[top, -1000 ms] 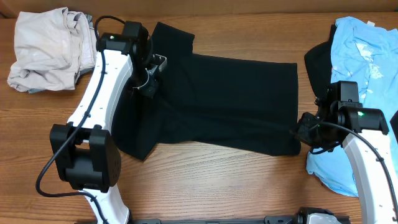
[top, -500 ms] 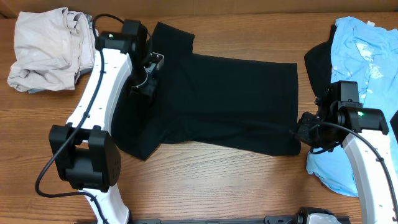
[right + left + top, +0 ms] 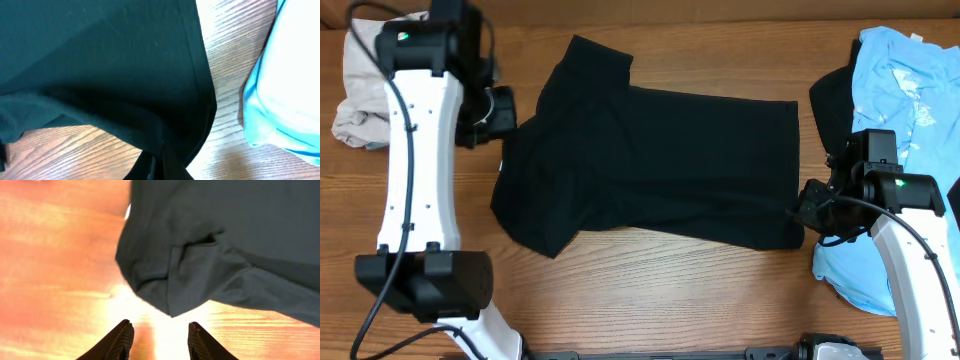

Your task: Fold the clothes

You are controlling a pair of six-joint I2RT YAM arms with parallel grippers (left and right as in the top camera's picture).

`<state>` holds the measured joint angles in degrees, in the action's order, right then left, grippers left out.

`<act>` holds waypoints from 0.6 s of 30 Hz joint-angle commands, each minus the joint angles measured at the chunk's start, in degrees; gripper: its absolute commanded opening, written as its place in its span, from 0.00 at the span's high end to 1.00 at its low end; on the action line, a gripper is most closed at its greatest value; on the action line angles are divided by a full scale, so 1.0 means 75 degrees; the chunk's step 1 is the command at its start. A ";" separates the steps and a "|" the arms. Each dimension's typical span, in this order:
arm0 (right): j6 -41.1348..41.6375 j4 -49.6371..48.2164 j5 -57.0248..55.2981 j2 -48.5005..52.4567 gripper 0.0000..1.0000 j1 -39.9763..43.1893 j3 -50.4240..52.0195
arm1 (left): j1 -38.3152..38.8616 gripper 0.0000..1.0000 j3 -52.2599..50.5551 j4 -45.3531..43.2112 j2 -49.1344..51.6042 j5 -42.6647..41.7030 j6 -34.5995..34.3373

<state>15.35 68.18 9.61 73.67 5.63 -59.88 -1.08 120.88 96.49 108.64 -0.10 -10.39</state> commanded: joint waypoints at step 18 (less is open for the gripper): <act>-0.0309 -0.0291 -0.0082 -0.0032 0.96 0.0029 0.0012 | 0.0694 0.61 -0.5254 -0.3567 -0.0507 -0.0283 -0.1585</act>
<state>13.47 66.48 9.63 73.67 5.63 -59.86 4.38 85.38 73.23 105.75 -0.64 -20.88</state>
